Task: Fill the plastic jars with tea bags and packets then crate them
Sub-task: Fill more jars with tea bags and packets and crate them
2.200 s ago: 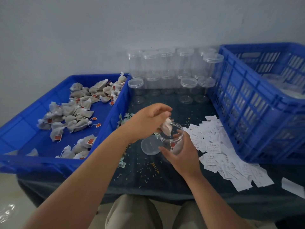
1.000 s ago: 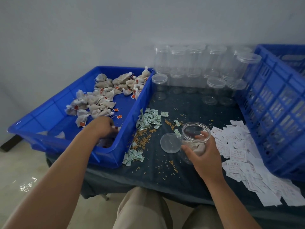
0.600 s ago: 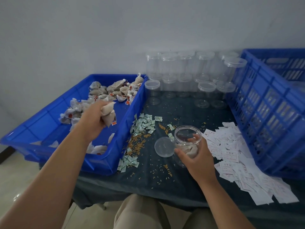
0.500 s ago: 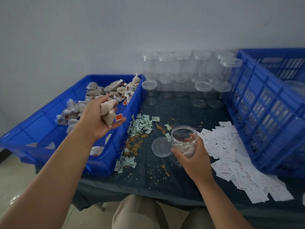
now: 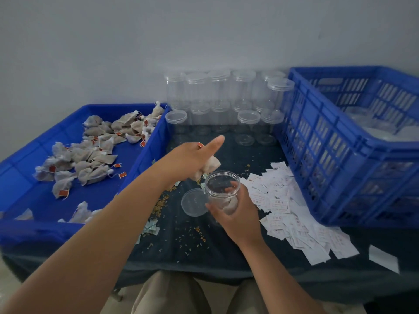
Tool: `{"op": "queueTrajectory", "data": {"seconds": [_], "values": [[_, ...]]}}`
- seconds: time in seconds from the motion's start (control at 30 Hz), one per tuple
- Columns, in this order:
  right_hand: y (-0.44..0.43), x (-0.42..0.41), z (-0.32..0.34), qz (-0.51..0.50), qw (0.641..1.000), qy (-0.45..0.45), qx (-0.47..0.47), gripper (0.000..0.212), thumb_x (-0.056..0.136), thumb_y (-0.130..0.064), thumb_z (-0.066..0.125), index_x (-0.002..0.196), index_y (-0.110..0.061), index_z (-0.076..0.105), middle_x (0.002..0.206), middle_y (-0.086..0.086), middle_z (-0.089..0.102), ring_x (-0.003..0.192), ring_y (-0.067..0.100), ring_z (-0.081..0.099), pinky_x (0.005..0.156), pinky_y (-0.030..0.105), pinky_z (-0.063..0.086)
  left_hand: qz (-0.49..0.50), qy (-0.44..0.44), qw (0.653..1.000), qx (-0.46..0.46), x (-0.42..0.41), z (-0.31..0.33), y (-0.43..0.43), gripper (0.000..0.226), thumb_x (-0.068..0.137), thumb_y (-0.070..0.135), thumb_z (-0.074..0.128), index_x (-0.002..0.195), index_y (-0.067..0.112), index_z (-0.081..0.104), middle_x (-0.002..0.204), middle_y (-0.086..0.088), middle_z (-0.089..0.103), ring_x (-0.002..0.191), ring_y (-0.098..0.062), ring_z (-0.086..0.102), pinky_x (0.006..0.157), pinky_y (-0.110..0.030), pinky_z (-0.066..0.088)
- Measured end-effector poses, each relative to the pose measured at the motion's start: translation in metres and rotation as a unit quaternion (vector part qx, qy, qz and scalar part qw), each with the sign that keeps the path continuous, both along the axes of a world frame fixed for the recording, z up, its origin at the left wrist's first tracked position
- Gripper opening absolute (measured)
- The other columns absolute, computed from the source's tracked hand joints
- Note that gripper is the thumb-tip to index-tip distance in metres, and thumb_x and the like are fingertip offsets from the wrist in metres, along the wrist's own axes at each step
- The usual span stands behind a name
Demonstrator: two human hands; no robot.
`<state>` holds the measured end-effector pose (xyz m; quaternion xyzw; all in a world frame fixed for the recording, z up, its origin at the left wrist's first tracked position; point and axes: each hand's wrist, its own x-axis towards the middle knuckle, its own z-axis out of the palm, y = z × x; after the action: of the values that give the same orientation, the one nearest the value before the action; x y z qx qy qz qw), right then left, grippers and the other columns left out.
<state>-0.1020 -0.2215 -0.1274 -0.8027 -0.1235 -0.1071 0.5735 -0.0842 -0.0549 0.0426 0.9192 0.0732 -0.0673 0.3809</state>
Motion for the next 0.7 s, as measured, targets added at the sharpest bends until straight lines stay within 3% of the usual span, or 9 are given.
{"op": "queueTrajectory", "data": {"seconds": [0.1, 0.17, 0.27, 0.37, 0.47, 0.53, 0.6, 0.67, 0.7], "values": [[0.000, 0.001, -0.001, 0.003, 1.000, 0.006, 0.000, 0.090, 0.064, -0.094, 0.073, 0.134, -0.042, 0.051, 0.123, -0.027, 0.066, 0.111, -0.005, 0.067, 0.090, 0.019, 0.057, 0.038, 0.000, 0.997, -0.066, 0.005, 0.001, -0.003, 0.090, 0.082, 0.098, 0.012, 0.107, 0.035, 0.072, 0.077, 0.002, 0.077, 0.055, -0.004, 0.067, 0.060, -0.031, 0.045], [0.000, 0.002, -0.004, 0.000, 1.000, 0.018, 0.002, 0.099, 0.062, -0.097, 0.071, 0.138, -0.037, 0.051, 0.121, -0.023, 0.067, 0.106, 0.001, 0.070, 0.089, 0.030, 0.062, 0.037, -0.007, 0.991, -0.125, 0.004, 0.002, -0.002, 0.079, 0.093, 0.087, 0.010, 0.112, 0.039, 0.070, 0.090, 0.004, 0.078, 0.083, -0.013, 0.075, 0.067, -0.034, 0.056], [-0.001, 0.002, -0.005, 0.001, 1.000, 0.026, 0.000, 0.102, 0.061, -0.097, 0.071, 0.139, -0.035, 0.050, 0.117, -0.019, 0.069, 0.100, 0.004, 0.072, 0.085, 0.035, 0.064, -0.015, 0.007, 0.975, -0.224, -0.001, -0.001, 0.001, 0.072, 0.097, 0.081, 0.015, 0.126, 0.039, 0.067, 0.123, 0.000, 0.073, 0.119, -0.023, 0.068, 0.098, -0.048, 0.060], [0.000, 0.002, -0.006, 0.000, 1.000, 0.022, 0.004, 0.096, 0.061, -0.095, 0.073, 0.136, -0.039, 0.050, 0.113, -0.021, 0.070, 0.096, 0.001, 0.072, 0.081, 0.031, 0.064, -0.064, 0.031, 0.960, -0.270, -0.007, -0.002, 0.010, 0.078, 0.085, 0.086, 0.021, 0.136, 0.043, 0.059, 0.144, 0.004, 0.065, 0.128, -0.019, 0.066, 0.114, -0.053, 0.046], [0.000, 0.002, -0.007, 0.002, 1.000, 0.025, 0.007, 0.095, 0.061, -0.094, 0.075, 0.136, -0.040, 0.051, 0.113, -0.021, 0.071, 0.096, 0.000, 0.073, 0.081, 0.029, 0.064, -0.066, -0.011, 0.954, -0.292, -0.016, 0.001, 0.032, 0.079, 0.095, 0.083, 0.014, 0.134, 0.038, 0.064, 0.137, 0.005, 0.070, 0.125, -0.014, 0.068, 0.108, -0.044, 0.050], [-0.001, 0.004, -0.009, 0.002, 1.000, 0.023, 0.005, 0.098, 0.060, -0.096, 0.073, 0.137, -0.039, 0.051, 0.115, -0.021, 0.070, 0.099, 0.000, 0.072, 0.082, 0.028, 0.063, -0.014, -0.066, 0.962, -0.264, -0.023, 0.004, 0.058, 0.080, 0.100, 0.076, 0.011, 0.122, 0.032, 0.075, 0.124, 0.003, 0.077, 0.114, -0.013, 0.073, 0.095, -0.038, 0.055], [-0.001, 0.004, -0.010, 0.004, 1.000, 0.019, 0.005, 0.098, 0.059, -0.097, 0.072, 0.136, -0.040, 0.051, 0.116, -0.022, 0.069, 0.100, -0.001, 0.071, 0.081, 0.023, 0.062, 0.065, -0.097, 0.974, -0.193, -0.034, 0.005, 0.097, 0.071, 0.105, 0.069, 0.021, 0.104, 0.030, 0.080, 0.108, 0.001, 0.080, 0.099, -0.014, 0.077, 0.087, -0.038, 0.057], [0.000, 0.004, -0.009, 0.006, 1.000, 0.018, 0.011, 0.095, 0.059, -0.098, 0.071, 0.134, -0.043, 0.050, 0.113, -0.022, 0.070, 0.099, -0.002, 0.070, 0.080, 0.018, 0.060, 0.097, -0.056, 0.993, -0.034, -0.051, 0.001, 0.151, 0.047, 0.109, 0.060, 0.037, 0.108, 0.033, 0.075, 0.106, 0.002, 0.079, 0.092, -0.015, 0.075, 0.094, -0.045, 0.057], [0.001, 0.003, -0.008, 0.006, 1.000, 0.017, 0.014, 0.094, 0.058, -0.098, 0.071, 0.133, -0.046, 0.050, 0.111, -0.022, 0.070, 0.098, -0.003, 0.070, 0.078, 0.015, 0.059, 0.084, 0.020, 0.992, 0.088, -0.063, -0.001, 0.178, 0.038, 0.107, 0.060, 0.042, 0.117, 0.036, 0.071, 0.115, 0.004, 0.076, 0.096, -0.013, 0.073, 0.100, -0.045, 0.055]]}}
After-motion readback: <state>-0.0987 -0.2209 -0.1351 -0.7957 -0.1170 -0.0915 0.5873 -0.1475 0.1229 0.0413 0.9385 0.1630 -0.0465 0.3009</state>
